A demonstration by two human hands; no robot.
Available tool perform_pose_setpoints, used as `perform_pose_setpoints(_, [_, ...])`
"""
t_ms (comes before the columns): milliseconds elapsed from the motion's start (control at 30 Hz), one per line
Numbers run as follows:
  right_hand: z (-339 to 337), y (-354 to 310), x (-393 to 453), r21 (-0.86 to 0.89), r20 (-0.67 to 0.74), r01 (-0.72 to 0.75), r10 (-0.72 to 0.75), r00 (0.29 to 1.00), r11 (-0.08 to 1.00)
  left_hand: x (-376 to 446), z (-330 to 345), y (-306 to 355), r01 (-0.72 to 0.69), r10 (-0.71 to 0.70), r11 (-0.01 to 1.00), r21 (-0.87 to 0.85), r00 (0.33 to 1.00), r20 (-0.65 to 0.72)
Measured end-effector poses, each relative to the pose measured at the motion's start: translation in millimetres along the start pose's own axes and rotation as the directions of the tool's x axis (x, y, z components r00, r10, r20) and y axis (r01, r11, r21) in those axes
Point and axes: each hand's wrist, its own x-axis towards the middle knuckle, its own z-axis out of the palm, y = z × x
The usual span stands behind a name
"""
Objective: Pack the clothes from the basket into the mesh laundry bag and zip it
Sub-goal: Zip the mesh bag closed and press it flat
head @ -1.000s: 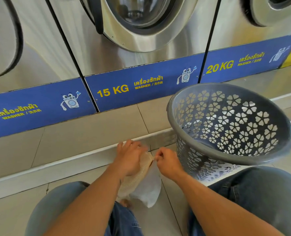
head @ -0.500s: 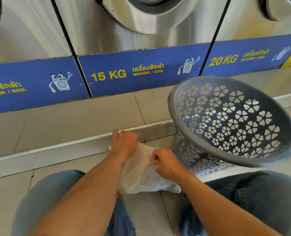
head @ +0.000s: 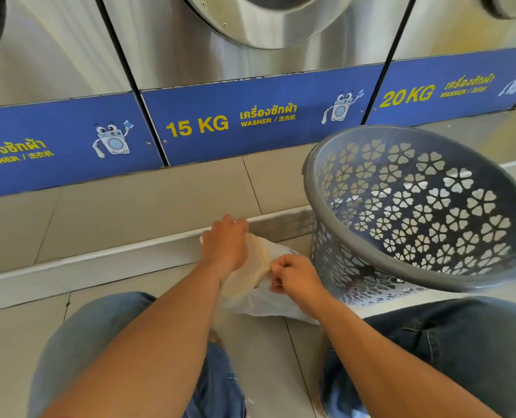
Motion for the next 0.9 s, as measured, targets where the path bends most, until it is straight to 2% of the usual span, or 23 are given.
perform_pose_setpoints(100, [-1, -12, 1, 0.158, -0.013, -0.036, 0.039, 0.999, 0.987, -16, -17, 7, 0.060, -0.043, 0.981, -0.184, 0.994, 0.098])
perform_pose_setpoints(233, [6, -25, 0, 0.277, -0.018, -0.088, 0.097, 0.995, 0.957, -38, -37, 10, 0.038, 0.106, 0.907, -0.420, 0.944, 0.313])
perform_pose_setpoints(333, [8, -32, -7, 0.311, -0.009, -0.070, 0.077, 0.997, 0.948, -52, -39, 6, 0.053, 0.112, 0.878, -0.475, 0.944, 0.312])
perform_pose_setpoints(467, [3, -30, -18, 0.206, 0.009, 0.007, -0.009, 1.000, 0.978, -56, -41, 2, 0.210, 0.047, 0.783, -0.586, 0.919, 0.392])
perform_pose_setpoints(567, [-1, -20, -19, 0.073, 0.016, 0.050, -0.052, 0.999, 0.996, -56, -37, 3, 0.168, 0.117, 0.796, -0.582, 0.900, 0.421])
perform_pose_setpoints(667, [-3, -12, -20, -0.077, 0.036, 0.074, -0.071, 0.997, 0.994, -55, -29, 4, 0.170, 0.130, 0.814, -0.555, 0.879, 0.459])
perform_pose_setpoints(833, [0, -9, -20, -0.225, 0.066, 0.132, -0.120, 0.991, 0.965, -49, -11, 4, -0.022, 0.185, 0.923, -0.385, 0.901, 0.392])
perform_pose_setpoints(900, [-2, -11, -21, -0.283, 0.067, 0.152, -0.139, 0.988, 0.947, -46, -7, 5, -0.040, 0.170, 0.934, -0.355, 0.924, 0.343])
